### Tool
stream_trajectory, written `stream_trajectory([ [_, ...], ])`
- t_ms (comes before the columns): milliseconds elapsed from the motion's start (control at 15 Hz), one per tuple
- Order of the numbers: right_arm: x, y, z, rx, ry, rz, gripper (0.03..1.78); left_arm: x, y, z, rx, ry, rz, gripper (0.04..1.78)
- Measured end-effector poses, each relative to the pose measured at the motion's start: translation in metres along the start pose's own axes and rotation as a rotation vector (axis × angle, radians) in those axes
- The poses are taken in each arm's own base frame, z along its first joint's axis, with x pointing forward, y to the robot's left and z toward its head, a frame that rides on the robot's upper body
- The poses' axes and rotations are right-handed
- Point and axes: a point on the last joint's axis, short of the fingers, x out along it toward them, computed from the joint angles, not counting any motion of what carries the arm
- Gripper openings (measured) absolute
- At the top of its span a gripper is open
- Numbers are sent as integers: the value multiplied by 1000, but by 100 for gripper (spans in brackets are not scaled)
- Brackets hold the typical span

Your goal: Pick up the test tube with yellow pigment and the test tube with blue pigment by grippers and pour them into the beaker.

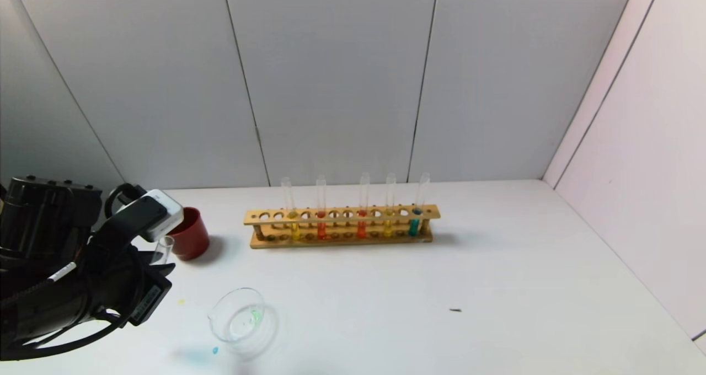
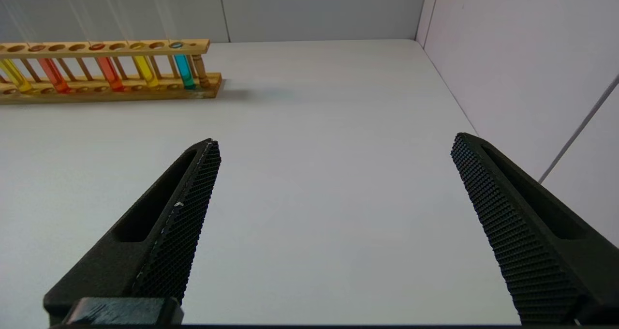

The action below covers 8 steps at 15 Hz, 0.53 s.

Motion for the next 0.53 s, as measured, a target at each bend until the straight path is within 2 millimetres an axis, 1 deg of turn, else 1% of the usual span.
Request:
stream_trajectory([
  [333,0,0,0,0,0,0,174,7,-9,-2,35,39,-38,31],
  [533,0,0,0,0,0,0,174,5,-21,-8,124,126,-63,31],
])
